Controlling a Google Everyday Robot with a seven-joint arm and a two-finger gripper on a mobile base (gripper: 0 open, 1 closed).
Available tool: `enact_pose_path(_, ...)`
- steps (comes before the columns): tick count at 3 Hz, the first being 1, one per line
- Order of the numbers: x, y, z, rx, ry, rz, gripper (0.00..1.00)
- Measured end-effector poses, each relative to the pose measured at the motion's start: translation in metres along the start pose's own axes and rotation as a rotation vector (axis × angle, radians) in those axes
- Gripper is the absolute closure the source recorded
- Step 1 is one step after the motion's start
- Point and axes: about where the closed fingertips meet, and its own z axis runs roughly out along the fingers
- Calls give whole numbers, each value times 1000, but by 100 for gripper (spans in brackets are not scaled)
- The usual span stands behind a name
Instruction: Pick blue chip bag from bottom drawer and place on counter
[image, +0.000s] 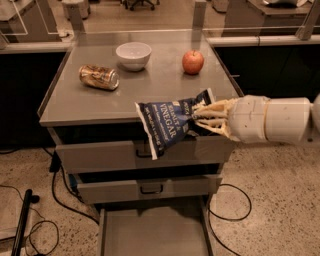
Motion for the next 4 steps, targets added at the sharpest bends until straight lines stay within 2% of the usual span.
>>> enact_pose_path(1,-19,-49,31,-13,-42,-58,100)
enact_pose_path(2,-27,-80,43,-6,-62,-81,100)
enact_pose_path(4,-5,-124,91,-14,-47,-19,100)
